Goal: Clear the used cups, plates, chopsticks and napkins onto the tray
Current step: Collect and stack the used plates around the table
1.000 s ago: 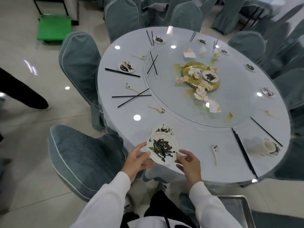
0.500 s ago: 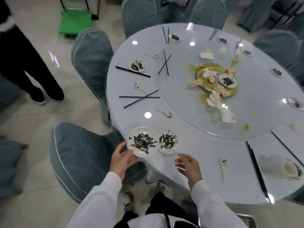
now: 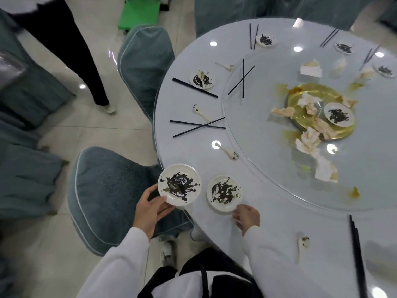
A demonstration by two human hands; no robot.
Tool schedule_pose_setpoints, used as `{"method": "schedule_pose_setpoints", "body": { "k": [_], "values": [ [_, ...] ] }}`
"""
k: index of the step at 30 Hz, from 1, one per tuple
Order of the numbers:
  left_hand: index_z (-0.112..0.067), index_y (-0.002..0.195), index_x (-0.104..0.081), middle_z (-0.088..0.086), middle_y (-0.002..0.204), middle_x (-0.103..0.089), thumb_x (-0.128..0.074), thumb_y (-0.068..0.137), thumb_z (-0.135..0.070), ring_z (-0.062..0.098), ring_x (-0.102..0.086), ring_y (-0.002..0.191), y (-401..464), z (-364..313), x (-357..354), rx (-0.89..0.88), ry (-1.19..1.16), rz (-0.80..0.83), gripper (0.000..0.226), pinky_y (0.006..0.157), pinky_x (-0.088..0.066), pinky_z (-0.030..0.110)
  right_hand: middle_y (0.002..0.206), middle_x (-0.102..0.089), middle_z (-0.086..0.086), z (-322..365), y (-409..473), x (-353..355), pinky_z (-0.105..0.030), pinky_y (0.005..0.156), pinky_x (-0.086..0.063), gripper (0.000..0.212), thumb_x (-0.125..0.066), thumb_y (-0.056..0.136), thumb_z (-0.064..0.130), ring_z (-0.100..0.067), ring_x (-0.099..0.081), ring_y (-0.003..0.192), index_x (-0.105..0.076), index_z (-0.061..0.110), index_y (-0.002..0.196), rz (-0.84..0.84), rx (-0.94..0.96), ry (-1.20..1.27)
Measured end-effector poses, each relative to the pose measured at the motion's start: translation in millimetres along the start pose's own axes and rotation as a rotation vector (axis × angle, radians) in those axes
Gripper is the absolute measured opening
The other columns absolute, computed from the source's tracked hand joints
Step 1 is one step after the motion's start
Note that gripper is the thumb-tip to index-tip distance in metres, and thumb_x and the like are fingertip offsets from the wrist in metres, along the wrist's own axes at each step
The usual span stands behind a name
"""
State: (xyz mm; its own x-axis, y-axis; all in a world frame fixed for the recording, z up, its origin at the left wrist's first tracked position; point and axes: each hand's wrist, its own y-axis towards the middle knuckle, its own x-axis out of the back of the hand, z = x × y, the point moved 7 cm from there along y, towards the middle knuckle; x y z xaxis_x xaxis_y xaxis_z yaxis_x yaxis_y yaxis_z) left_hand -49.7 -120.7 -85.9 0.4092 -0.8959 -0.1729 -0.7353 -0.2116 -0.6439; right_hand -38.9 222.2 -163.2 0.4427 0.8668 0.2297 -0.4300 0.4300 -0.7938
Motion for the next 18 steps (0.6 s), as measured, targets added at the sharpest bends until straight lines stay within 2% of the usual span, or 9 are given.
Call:
{"method": "schedule_pose_setpoints", "body": {
  "k": [6, 9, 12, 18],
  "values": [
    [-0.025, 0.135, -0.059, 0.014, 0.110, -0.079, -0.064, 0.101, -0.003, 0.033, -0.078, 0.102, -3, 5, 10, -0.009, -0.030, -0.036, 0.041, 0.080, -0.066, 0.039, 0.081, -0.069, -0.016, 14, 5, -7, -0.032, 0.058, -0.047, 0.010, -0.069, 0.090, 0.001, -0.027, -0.062, 0.069, -0.067, 0.010, 0.096, -0.021, 0.040, -0.092],
    [-0.025, 0.134, -0.059, 0.015, 0.110, -0.079, -0.065, 0.101, -0.004, 0.034, -0.078, 0.102, -7, 3, 17, -0.014, -0.055, -0.043, 0.040, 0.081, -0.066, 0.041, 0.076, -0.069, -0.014, 22, -1, -11, -0.029, 0.059, -0.047, 0.017, -0.067, 0.090, -0.001, -0.024, -0.062, 0.065, -0.065, 0.013, 0.083, -0.030, 0.064, -0.081],
    [-0.027, 0.133, -0.059, 0.014, 0.111, -0.079, -0.065, 0.101, -0.005, 0.034, -0.077, 0.103, -11, -4, 23, -0.020, -0.068, -0.018, 0.039, 0.083, -0.065, 0.042, 0.075, -0.069, -0.013, 25, -11, -18, -0.028, 0.059, -0.046, 0.015, -0.066, 0.093, -0.001, -0.022, -0.063, 0.064, -0.068, 0.012, 0.085, -0.015, 0.065, -0.014],
    [-0.027, 0.132, -0.060, 0.015, 0.111, -0.079, -0.067, 0.100, -0.006, 0.033, -0.077, 0.103, -20, -7, 38, -0.026, -0.065, 0.062, 0.039, 0.084, -0.065, 0.042, 0.079, -0.069, -0.009, 18, -49, -30, -0.027, 0.060, -0.049, 0.012, -0.067, 0.097, 0.002, -0.018, -0.067, 0.064, -0.064, 0.013, 0.102, 0.042, 0.106, 0.159]
  ]
}}
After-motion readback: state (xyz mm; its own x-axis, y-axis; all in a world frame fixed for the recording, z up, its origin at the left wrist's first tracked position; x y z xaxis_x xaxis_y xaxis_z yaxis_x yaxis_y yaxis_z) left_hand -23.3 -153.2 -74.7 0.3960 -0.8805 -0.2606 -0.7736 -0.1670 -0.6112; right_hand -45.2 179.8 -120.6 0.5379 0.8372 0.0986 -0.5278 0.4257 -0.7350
